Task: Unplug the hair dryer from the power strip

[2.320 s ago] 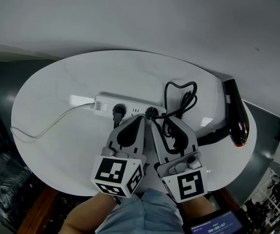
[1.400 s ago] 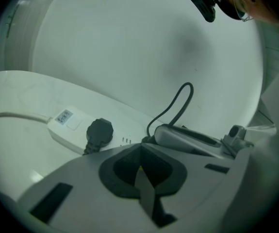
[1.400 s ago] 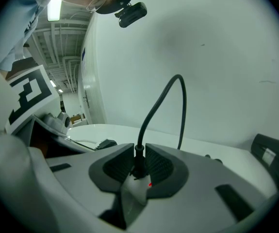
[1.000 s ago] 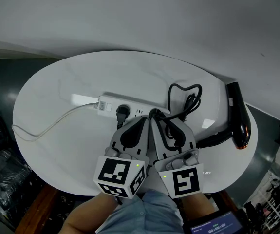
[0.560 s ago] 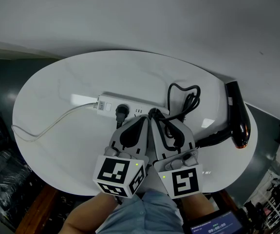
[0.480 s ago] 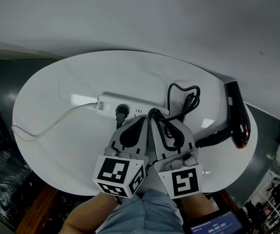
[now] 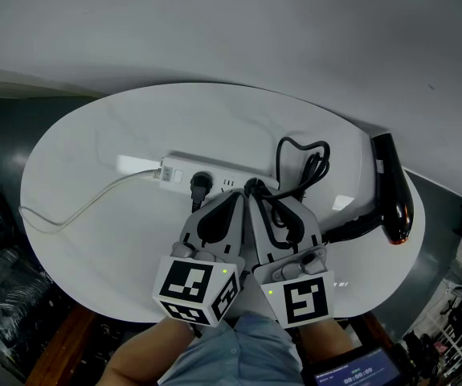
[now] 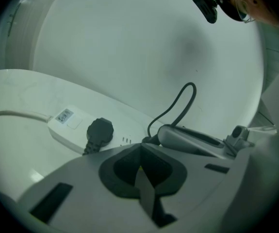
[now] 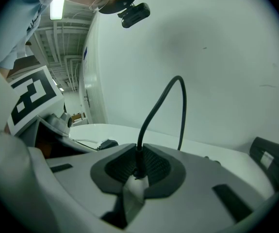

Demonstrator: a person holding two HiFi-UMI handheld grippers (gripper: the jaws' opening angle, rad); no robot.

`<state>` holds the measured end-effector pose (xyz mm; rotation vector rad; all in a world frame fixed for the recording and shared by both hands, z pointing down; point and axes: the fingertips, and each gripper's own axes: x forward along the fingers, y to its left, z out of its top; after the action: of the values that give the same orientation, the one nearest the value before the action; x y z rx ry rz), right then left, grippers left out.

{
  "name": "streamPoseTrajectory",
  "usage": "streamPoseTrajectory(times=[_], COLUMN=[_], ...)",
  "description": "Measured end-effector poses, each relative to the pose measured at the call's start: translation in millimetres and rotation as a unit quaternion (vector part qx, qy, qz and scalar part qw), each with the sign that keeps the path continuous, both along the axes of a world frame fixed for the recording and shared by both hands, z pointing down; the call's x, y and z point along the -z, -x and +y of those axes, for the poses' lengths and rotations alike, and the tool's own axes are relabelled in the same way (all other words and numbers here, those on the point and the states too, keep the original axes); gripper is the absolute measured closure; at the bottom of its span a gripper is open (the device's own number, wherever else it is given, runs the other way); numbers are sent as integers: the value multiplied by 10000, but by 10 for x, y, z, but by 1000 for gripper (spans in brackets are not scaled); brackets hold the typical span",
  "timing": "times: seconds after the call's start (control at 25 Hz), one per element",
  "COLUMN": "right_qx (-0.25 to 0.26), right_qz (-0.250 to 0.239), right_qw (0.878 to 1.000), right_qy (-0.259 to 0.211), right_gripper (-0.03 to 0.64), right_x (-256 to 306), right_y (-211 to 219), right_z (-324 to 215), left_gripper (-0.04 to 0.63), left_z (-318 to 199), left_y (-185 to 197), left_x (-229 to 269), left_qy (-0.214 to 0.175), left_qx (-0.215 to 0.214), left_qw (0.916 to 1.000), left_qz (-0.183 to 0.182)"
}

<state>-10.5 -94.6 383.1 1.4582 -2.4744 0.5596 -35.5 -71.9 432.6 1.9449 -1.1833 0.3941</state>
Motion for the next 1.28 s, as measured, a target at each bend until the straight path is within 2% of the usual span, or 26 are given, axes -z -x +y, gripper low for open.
streamPoseTrajectory(times=[1.28], right_qx=[-63], right_qz=[-6], right_qw=[9998], right_qy=[-187], right_gripper=[578], right_x=[184], right_y=[-25], right_z=[17], left_gripper=[598], left_z=[0], left_y=[-10], left_x=[-13], left_qy=[-50], left_qx=[-86], left_qw=[9999], left_qz=[-45])
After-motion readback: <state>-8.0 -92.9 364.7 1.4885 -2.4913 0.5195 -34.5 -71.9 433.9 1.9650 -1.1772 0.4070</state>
